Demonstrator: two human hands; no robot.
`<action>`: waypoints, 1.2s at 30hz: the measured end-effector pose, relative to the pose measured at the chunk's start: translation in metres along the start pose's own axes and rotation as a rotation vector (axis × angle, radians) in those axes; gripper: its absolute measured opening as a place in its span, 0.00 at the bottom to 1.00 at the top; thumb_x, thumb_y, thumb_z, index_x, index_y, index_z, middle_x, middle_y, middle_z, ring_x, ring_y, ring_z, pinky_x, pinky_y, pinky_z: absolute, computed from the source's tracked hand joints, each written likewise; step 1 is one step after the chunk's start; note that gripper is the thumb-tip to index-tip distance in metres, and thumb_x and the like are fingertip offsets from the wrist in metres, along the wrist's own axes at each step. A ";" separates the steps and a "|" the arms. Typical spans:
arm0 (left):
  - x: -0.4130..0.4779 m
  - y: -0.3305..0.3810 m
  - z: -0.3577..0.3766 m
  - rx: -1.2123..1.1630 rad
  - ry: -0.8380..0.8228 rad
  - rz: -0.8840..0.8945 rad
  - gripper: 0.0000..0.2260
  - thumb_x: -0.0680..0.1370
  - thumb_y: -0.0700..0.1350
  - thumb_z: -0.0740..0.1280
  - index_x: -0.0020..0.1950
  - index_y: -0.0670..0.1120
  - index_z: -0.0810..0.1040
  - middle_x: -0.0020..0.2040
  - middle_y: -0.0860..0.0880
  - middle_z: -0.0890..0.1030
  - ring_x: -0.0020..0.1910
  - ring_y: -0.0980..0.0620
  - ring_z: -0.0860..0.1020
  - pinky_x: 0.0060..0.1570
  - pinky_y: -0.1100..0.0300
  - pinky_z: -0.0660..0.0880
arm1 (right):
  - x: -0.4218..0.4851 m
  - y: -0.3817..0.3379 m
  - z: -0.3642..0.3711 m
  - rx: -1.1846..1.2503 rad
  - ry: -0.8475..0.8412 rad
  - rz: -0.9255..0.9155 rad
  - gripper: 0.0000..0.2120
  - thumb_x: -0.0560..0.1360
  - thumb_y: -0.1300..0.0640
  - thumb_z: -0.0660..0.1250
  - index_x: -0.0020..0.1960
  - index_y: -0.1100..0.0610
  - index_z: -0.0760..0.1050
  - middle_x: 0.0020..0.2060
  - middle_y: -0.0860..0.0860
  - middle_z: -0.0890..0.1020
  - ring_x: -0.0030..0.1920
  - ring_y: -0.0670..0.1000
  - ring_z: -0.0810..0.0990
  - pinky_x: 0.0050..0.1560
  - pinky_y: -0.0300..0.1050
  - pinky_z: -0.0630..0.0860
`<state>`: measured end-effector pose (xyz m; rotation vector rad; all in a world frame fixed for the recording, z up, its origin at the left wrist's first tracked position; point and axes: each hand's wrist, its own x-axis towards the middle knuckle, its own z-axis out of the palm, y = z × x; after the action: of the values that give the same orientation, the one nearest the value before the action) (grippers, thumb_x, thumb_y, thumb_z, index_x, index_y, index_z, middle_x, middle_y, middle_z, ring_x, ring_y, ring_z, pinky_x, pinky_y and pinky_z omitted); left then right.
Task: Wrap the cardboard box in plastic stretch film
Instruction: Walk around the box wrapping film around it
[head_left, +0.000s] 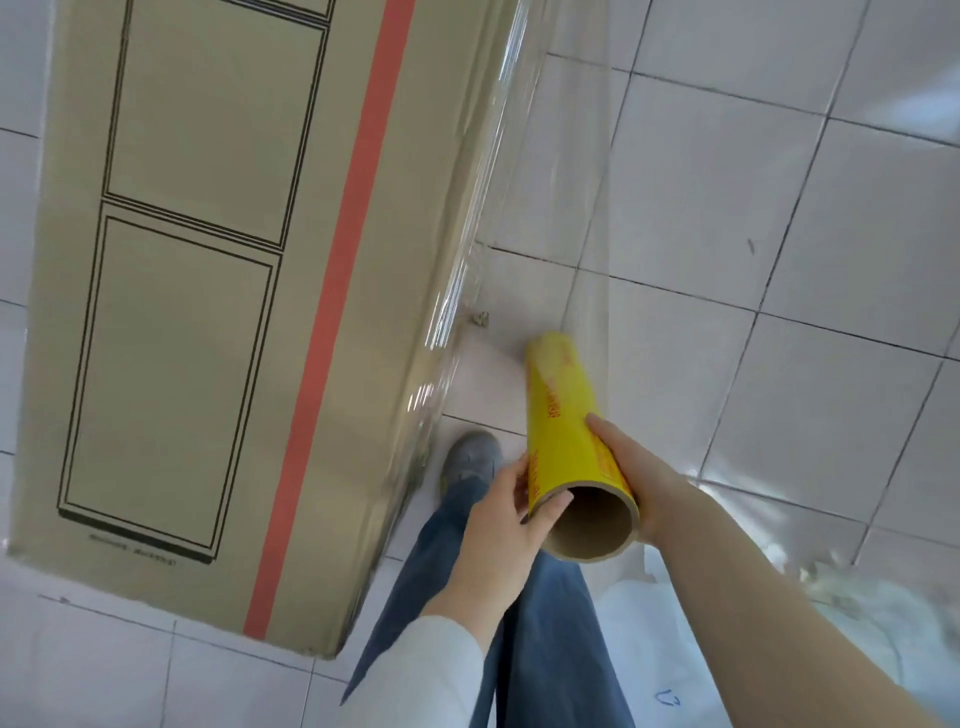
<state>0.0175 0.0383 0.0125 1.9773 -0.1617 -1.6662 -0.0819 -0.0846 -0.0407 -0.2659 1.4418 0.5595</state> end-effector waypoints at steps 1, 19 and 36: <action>-0.006 -0.008 -0.001 -0.004 -0.010 -0.029 0.17 0.74 0.52 0.67 0.60 0.58 0.68 0.57 0.57 0.77 0.60 0.56 0.76 0.55 0.71 0.71 | 0.004 0.003 0.006 -0.029 0.041 -0.021 0.35 0.74 0.39 0.64 0.75 0.50 0.58 0.63 0.59 0.76 0.52 0.59 0.80 0.44 0.50 0.78; 0.002 -0.019 -0.024 0.263 -0.059 0.194 0.28 0.75 0.53 0.66 0.73 0.52 0.60 0.69 0.55 0.67 0.67 0.58 0.66 0.60 0.75 0.62 | 0.021 0.039 0.006 0.049 0.031 -0.081 0.29 0.75 0.39 0.62 0.70 0.55 0.68 0.56 0.60 0.79 0.51 0.59 0.81 0.49 0.52 0.79; -0.012 -0.038 -0.025 0.476 -0.290 0.177 0.31 0.74 0.57 0.66 0.74 0.53 0.60 0.74 0.51 0.62 0.72 0.50 0.64 0.68 0.59 0.61 | 0.020 0.061 0.027 -0.177 0.046 -0.075 0.24 0.81 0.42 0.54 0.66 0.59 0.69 0.59 0.62 0.77 0.51 0.59 0.78 0.57 0.56 0.75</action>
<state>0.0288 0.0834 0.0073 1.9522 -0.8860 -1.9131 -0.0896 -0.0153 -0.0474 -0.4734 1.4222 0.6239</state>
